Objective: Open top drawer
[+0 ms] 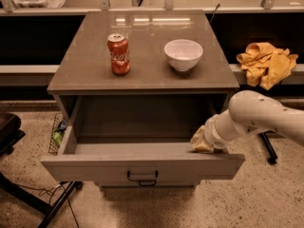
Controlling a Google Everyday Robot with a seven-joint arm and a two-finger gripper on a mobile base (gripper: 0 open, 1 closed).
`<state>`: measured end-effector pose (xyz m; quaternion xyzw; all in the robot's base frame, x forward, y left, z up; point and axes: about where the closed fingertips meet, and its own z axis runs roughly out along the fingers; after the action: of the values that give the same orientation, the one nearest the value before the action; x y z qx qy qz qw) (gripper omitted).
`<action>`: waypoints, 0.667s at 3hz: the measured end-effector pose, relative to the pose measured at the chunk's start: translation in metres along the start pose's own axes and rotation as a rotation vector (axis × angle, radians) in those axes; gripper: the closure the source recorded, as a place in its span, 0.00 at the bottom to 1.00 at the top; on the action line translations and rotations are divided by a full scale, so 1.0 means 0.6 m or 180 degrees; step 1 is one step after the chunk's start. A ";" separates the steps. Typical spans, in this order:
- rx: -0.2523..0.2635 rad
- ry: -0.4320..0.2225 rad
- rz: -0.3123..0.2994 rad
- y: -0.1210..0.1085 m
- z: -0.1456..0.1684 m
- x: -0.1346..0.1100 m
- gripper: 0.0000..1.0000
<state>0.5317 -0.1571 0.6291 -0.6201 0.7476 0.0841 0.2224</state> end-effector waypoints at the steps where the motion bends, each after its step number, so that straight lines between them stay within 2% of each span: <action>1: -0.0086 -0.0014 0.0059 0.055 -0.001 0.005 1.00; 2: -0.0086 -0.0014 0.0059 0.054 -0.001 0.005 1.00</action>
Offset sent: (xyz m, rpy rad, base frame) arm -0.1326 0.0219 -0.0053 0.0379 0.1121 0.0087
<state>0.4997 -0.1530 0.6234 -0.6160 0.7516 0.0977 0.2149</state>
